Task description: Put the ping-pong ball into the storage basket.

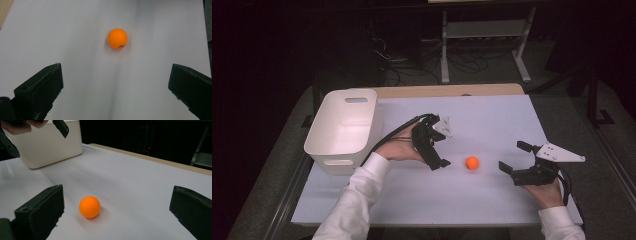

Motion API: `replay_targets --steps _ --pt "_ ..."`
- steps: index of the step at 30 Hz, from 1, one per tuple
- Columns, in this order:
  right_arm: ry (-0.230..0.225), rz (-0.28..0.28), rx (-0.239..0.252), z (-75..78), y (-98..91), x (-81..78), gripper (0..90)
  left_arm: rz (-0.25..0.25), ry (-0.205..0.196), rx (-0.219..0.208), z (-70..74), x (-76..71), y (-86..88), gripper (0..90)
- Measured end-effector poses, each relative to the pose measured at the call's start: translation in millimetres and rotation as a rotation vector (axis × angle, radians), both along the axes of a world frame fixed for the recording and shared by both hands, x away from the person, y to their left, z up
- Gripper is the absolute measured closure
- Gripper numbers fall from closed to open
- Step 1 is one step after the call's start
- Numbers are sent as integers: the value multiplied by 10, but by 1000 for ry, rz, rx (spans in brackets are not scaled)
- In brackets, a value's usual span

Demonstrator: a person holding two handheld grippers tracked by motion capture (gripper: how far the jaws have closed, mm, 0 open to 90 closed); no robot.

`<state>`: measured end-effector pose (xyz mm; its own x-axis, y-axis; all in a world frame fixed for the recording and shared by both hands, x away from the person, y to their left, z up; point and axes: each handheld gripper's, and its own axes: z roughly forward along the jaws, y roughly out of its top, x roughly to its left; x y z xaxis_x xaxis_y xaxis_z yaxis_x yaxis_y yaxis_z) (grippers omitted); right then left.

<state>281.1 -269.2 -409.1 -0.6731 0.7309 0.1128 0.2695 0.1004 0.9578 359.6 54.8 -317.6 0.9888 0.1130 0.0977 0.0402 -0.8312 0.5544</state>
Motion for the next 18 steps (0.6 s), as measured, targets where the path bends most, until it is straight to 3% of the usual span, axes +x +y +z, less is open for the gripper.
replay_targets --steps 18 --pt "-1 -15 0 -5 -58 -1 0 -31 22 -2 -208 37 -180 0"
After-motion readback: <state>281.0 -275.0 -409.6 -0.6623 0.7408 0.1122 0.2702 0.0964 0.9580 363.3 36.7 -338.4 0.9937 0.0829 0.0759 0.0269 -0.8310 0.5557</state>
